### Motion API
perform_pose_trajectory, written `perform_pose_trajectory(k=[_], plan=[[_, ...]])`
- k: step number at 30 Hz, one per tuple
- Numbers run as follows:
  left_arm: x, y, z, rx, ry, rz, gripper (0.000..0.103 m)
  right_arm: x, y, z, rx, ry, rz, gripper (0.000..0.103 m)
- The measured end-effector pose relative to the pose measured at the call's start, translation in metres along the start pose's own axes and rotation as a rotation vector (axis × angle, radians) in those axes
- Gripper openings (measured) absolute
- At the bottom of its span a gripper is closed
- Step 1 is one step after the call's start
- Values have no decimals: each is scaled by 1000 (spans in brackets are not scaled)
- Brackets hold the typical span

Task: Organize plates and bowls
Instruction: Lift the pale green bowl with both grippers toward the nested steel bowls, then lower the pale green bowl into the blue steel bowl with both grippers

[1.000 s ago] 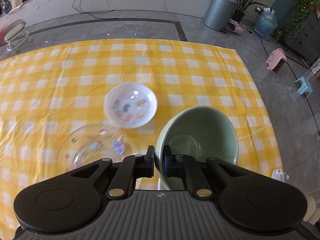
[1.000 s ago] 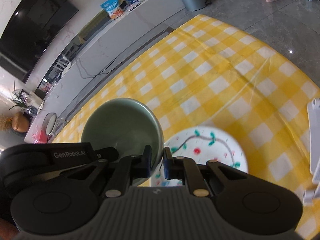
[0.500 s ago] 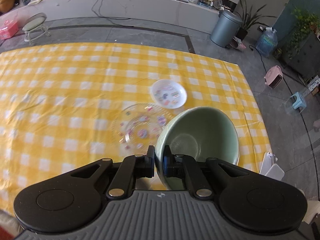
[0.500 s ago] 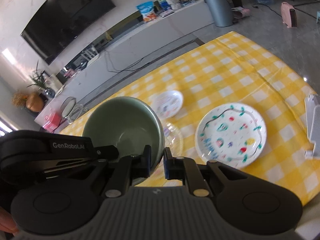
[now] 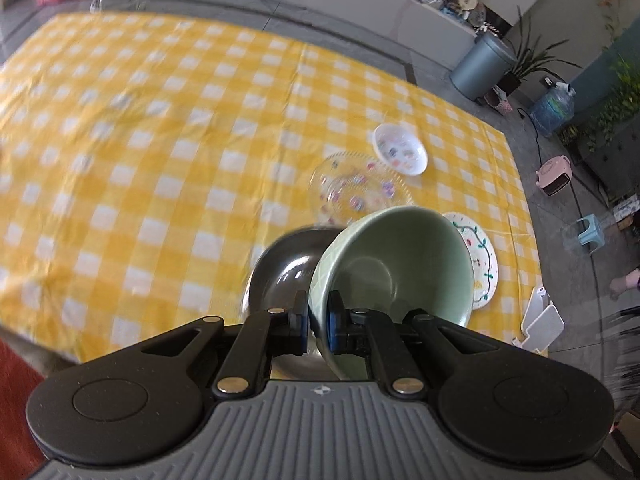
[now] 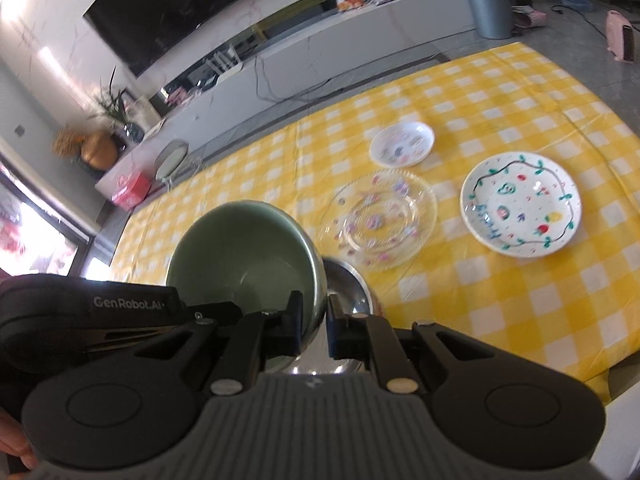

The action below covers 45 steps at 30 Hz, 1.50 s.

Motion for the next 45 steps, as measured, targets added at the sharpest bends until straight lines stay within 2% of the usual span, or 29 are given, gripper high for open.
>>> perform_pose_trajectory(k=[5, 16, 27, 30, 36, 45], plan=[[-12, -10, 18, -37, -54, -43, 10, -9, 4, 10, -27, -32, -3, 9], [-22, -19, 55, -47, -178, -69, 11, -12, 20, 40, -97, -84, -6, 7], [-17, -21, 66, -16, -251, -16, 13, -10, 19, 61, -144, -126, -85, 7], [-14, -22, 65, -8, -271, -9, 18, -8, 18, 64, -163, -131, -108, 7], [-11, -28, 63, -25, -282, -32, 18, -7, 15, 69, -203, -130, -163, 7], [0, -29, 49, -47, -235, -36, 18, -5, 14, 72, -242, -126, -214, 6]])
Point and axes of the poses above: each gripper's, at about its wrist camera, not at the fingertips, and z roughly the way its jaws point, y to its right, x to its top, the point moved 10 cm from there along z, roughly the way its jaws point, and after that the axes turned 6 degrees about z, right-handed, at the moved point
